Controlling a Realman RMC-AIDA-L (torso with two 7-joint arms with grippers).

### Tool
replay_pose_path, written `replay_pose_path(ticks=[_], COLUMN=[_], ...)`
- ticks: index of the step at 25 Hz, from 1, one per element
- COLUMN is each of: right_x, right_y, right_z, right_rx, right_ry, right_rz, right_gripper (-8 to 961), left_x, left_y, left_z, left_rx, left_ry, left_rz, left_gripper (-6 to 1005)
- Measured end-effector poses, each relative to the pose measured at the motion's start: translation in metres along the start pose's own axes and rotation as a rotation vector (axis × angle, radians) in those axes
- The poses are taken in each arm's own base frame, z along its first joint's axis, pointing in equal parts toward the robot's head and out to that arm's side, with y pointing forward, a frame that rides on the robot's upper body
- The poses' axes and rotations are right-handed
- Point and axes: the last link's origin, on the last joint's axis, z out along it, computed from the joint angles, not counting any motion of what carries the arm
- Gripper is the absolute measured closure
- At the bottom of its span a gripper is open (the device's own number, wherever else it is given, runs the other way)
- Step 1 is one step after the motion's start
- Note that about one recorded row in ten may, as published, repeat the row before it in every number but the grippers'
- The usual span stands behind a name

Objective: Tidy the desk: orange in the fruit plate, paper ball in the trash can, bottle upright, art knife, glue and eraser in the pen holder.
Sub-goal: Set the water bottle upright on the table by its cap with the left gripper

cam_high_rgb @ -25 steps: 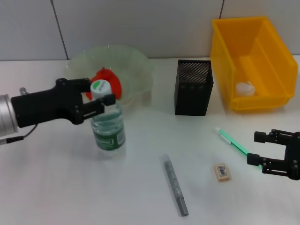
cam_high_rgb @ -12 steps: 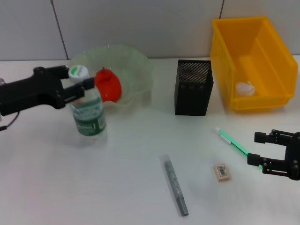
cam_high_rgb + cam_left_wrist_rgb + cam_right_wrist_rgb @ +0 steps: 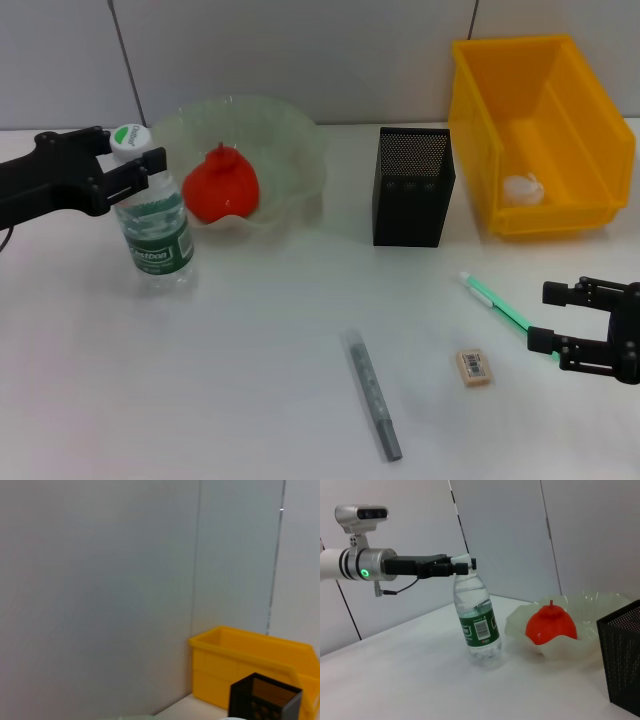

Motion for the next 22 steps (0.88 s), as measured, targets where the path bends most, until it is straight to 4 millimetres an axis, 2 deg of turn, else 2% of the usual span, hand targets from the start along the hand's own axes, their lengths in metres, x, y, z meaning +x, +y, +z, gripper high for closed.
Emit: replay_pose_path(ticks=[22], right_x=[-0.002], right_y=[-0.001], right_z=[0.001], right_rx=[0.000], right_ry=[0.001], right_rz=[-0.003], right_gripper=[228], left_x=[-0.010], left_y=[-0.005], left_z=[0.000], left_rx=[0.067], left_ry=[-0.020], left_rz=[-0.019], left_gripper=[476])
